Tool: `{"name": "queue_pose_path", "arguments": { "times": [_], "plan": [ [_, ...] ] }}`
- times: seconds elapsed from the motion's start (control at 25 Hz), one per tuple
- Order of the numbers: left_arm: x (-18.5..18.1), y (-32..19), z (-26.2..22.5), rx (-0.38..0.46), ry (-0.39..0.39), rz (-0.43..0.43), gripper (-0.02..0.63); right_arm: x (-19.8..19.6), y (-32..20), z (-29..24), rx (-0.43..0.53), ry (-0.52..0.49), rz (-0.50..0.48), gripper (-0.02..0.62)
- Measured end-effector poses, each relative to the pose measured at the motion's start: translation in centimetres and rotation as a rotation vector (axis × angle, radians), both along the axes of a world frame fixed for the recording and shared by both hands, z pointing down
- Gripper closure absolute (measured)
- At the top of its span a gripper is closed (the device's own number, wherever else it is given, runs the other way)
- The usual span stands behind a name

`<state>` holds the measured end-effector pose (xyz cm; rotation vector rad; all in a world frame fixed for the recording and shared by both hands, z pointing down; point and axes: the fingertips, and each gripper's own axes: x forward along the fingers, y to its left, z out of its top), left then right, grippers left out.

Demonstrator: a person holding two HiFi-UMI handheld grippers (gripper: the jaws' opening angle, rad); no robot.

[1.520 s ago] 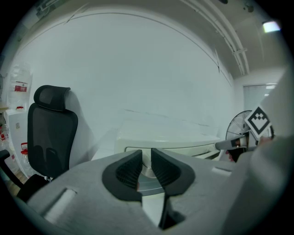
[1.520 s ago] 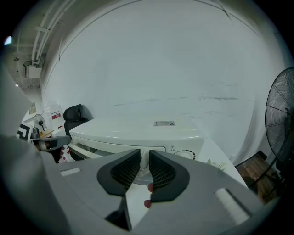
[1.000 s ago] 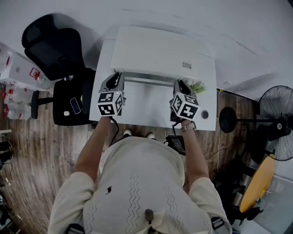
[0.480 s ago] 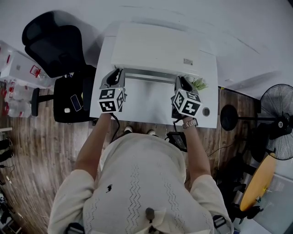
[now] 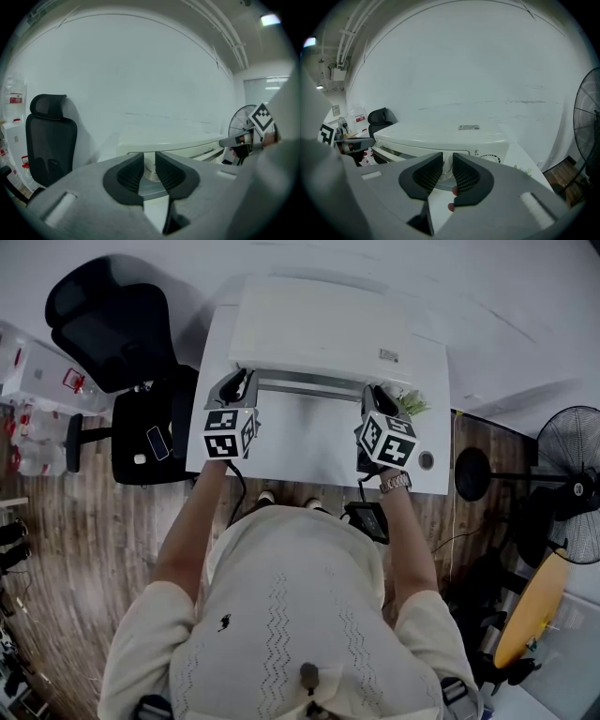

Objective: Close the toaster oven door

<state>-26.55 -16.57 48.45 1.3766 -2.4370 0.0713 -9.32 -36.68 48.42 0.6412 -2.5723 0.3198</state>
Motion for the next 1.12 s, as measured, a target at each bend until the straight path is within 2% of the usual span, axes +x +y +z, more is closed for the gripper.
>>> {"name": "queue_pose_path", "arguments": {
  "times": [0.08,0.16,0.28,0.36,0.52,0.68,0.84,1.12],
  "plan": [
    [0.0,0.2,-0.2,-0.003,-0.001,0.014,0.499,0.0,0.2,-0.1,0.003,-0.003,-0.017,0.5],
    [0.3,0.3,-0.7,0.007,-0.019,0.029,0.477,0.2,0.8,-0.3,-0.017,-0.034,-0.039,0.423],
    [1.3,0.9,-1.8,0.033,-0.051,0.032,0.477,1.2,2.0,-1.2,0.006,-0.096,-0.046,0.417],
    [2.6,1.3,-2.3,0.047,-0.059,0.048,0.494,2.3,2.8,-1.9,0.058,-0.123,-0.043,0.463],
    [5.5,1.9,-3.4,0.068,-0.102,0.105,0.604,4.1,5.0,-3.3,0.092,-0.188,-0.072,0.586],
    [8.4,2.2,-4.8,0.108,-0.122,0.159,0.604,5.3,7.1,-4.6,0.106,-0.246,-0.118,0.586],
    [10.5,2.3,-5.9,0.136,-0.134,0.193,0.605,6.1,8.0,-5.6,0.103,-0.285,-0.12,0.586],
    [12.0,2.2,-10.4,0.195,-0.209,0.206,0.604,6.4,8.5,-10.9,0.134,-0.39,-0.151,0.586]
  ]
}}
